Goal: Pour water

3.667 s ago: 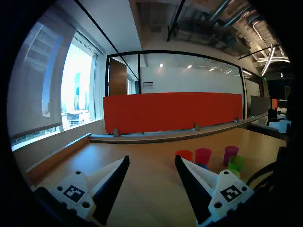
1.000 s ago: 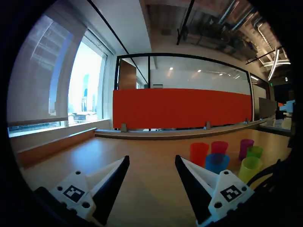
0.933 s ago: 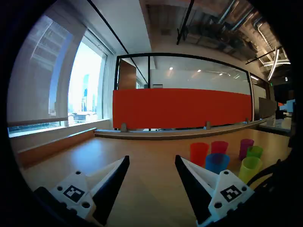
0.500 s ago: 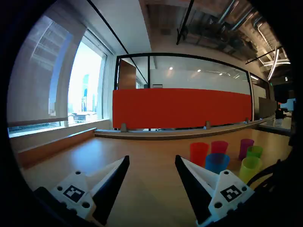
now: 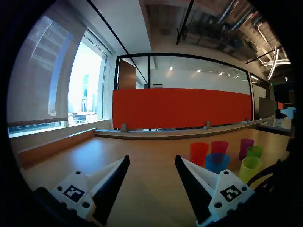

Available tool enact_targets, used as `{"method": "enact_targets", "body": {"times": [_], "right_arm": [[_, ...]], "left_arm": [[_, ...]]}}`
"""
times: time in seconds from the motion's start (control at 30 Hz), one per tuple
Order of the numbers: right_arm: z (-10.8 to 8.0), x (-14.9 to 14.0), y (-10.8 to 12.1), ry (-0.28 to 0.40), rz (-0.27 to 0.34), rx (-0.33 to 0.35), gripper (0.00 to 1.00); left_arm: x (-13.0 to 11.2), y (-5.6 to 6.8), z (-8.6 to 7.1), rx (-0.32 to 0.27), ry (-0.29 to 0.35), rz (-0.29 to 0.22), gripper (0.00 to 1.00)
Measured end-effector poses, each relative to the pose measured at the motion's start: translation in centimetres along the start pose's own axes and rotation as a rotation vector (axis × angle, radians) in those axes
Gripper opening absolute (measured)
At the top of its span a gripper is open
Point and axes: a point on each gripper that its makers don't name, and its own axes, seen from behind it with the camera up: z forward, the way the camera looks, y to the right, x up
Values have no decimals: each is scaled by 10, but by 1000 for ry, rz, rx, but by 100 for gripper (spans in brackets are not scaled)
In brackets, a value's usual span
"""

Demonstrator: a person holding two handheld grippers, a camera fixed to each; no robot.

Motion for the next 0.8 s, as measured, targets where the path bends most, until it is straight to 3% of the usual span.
{"method": "enact_targets", "body": {"times": [0.8], "right_arm": [[24, -38, -9, 22, 1, 46, 99]], "left_arm": [[0, -1, 0, 0, 0, 0, 89]]}}
